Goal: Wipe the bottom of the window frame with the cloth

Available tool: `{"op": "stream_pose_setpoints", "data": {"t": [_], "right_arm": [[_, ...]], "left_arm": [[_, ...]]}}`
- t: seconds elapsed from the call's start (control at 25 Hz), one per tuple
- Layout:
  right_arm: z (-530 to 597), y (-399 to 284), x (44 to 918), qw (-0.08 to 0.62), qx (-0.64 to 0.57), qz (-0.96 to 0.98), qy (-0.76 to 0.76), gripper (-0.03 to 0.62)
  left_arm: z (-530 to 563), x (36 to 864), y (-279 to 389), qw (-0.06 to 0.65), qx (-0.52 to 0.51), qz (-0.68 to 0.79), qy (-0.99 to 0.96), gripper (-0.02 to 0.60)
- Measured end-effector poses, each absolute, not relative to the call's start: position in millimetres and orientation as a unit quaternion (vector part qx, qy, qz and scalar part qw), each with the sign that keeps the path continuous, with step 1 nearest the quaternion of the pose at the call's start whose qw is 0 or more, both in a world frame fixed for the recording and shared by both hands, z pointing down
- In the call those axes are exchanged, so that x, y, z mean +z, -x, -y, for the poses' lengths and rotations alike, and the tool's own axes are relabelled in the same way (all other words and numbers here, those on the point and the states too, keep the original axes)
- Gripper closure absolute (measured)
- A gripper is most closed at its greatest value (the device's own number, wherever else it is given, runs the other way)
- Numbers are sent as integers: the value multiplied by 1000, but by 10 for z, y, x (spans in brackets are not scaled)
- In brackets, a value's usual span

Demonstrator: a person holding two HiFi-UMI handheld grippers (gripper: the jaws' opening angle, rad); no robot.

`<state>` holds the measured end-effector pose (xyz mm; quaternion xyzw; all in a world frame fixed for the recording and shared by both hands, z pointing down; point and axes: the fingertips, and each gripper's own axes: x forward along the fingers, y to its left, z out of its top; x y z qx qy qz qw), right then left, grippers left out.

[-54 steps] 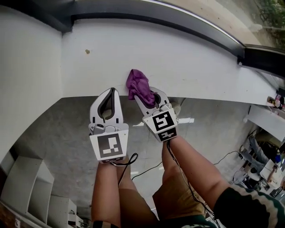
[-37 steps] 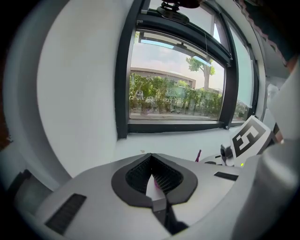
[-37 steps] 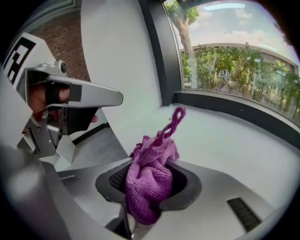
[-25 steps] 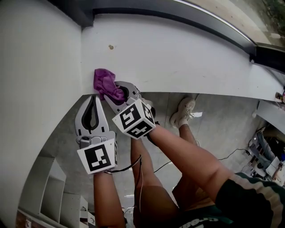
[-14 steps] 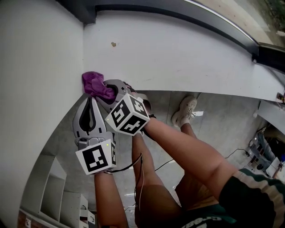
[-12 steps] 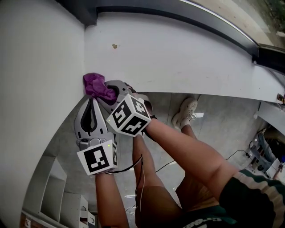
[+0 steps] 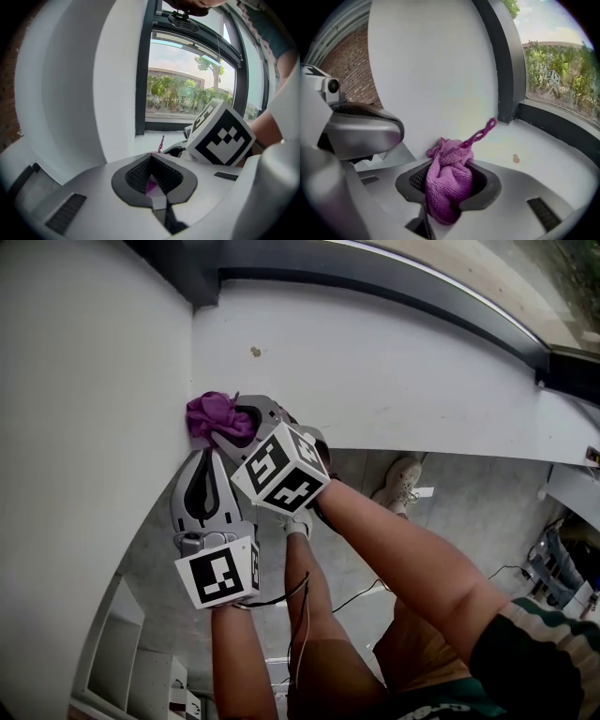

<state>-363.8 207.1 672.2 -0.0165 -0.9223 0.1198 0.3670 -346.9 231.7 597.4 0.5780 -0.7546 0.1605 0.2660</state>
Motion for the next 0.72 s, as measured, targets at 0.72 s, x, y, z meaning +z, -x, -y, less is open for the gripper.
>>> {"op": "stream_pose_setpoints", "data": {"t": [0.72], "right_arm": [[-1169,4013,6723,346,84,934,-26,441]], "left_arm": [[-1676,5867,3646,239,150,753,-594,577]]}}
